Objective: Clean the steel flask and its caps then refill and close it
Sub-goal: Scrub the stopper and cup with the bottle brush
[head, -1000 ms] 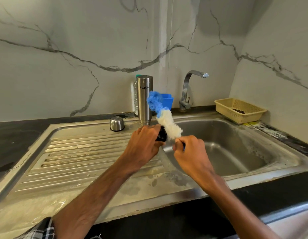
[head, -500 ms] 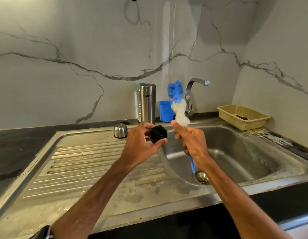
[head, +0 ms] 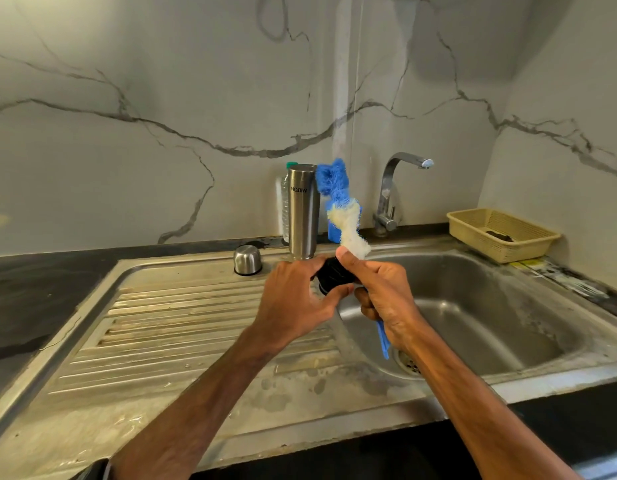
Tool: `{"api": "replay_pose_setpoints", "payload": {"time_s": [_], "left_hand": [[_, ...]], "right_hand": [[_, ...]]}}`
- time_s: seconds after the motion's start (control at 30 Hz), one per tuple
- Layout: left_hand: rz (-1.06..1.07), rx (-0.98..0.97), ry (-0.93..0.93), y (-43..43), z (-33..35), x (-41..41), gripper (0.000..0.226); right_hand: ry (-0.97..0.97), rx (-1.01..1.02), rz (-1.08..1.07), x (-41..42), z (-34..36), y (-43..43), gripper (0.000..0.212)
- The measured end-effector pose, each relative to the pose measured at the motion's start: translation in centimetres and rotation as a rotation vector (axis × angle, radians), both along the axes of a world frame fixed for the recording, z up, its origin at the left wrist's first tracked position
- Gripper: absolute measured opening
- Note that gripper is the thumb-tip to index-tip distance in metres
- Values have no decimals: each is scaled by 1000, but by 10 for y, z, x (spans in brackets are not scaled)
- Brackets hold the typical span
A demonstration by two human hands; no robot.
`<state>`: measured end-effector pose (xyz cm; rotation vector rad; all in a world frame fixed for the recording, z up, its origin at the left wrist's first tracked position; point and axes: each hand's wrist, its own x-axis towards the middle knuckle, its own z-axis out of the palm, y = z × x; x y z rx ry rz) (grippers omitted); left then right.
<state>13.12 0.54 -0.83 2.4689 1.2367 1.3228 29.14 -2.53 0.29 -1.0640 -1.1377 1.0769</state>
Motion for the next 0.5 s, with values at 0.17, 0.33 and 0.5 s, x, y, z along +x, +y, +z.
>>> {"api": "replay_pose_setpoints", "payload": {"time_s": [0.17,0.33,0.5], "left_hand": [[-9,2,-10,-1,-1,0,62],[0,-38,-19,2,-4,-2,70],[-32,-63,-19,5,-4,-4,62]], "right_hand": [[3,-35,5,0,-1,1,44],[-11,-51,15,-2,-1,4,65],[-26,-55,20,-2,-1,4,65]]}}
